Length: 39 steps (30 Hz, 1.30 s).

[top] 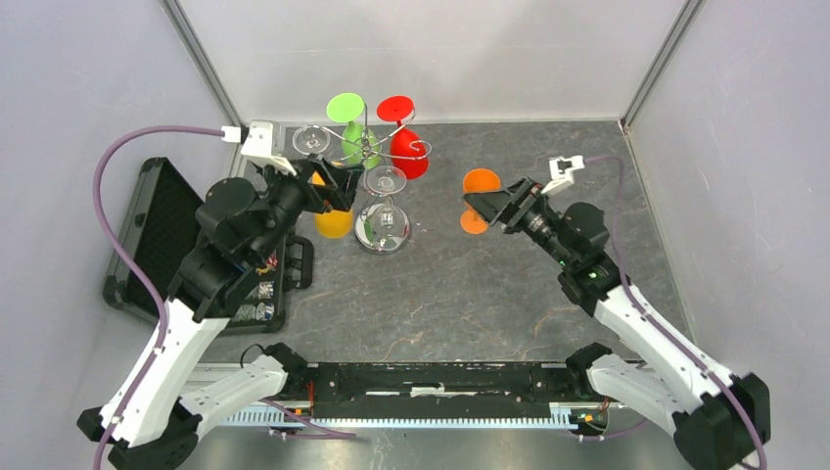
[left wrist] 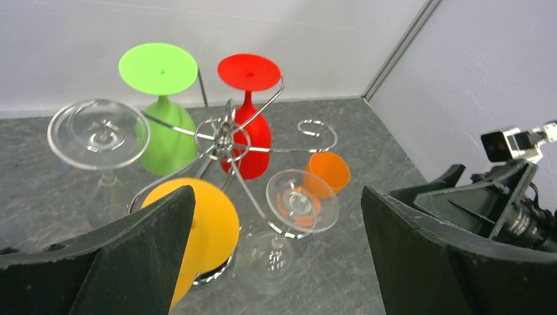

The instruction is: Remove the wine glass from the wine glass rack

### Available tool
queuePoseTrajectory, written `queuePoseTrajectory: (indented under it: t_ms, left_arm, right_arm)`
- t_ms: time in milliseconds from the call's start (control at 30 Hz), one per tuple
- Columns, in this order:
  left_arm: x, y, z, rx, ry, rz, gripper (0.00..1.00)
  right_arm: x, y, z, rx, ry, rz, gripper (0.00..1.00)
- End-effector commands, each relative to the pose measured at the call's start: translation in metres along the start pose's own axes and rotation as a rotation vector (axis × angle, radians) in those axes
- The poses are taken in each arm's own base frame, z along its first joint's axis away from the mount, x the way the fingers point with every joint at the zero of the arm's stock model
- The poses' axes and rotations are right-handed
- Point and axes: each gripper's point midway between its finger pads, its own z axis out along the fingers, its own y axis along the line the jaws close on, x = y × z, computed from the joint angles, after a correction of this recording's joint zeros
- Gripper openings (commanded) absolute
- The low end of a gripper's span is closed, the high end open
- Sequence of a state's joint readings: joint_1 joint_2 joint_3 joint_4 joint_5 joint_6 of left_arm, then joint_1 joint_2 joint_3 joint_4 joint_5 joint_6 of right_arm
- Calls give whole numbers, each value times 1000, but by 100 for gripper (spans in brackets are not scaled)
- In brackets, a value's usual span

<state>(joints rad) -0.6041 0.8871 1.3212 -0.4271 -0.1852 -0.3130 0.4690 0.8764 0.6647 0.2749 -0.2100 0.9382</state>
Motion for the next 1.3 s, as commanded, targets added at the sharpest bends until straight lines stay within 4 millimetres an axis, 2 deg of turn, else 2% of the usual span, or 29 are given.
queuePoseTrajectory:
  t_ms: [0,100,233,300,433,667,833,967,1267]
  left_arm:
    - [1,10,-12,-20,-37,34,100]
    - [0,13,-22,-12,-64,44,100]
    - [3,13,-33,4,-82,35,100]
    - [4,11,-39,36,-95,44,100]
    - [5,6,-54,104,-160,70,100]
    - [1,4,-66,135,-212,71,100]
    - [4,5,-65,127,-204,60,100]
    - [6,5,-65,128,-200,53,100]
    - [7,5,-65,128,-198,44,100]
  right_arm:
    - [-9,68,21,-199,2,94,86]
    - [2,78,42,-190,29,152,83]
    - [0,94,55,-202,-41,258,79]
    - [1,95,67,-165,-42,285,78]
    - [9,85,90,-38,-31,341,73]
    - [28,90,119,-6,48,362,62]
    - [41,91,126,-6,84,373,50]
    - [47,93,126,-13,103,380,45]
    - [44,101,119,-50,102,401,29]
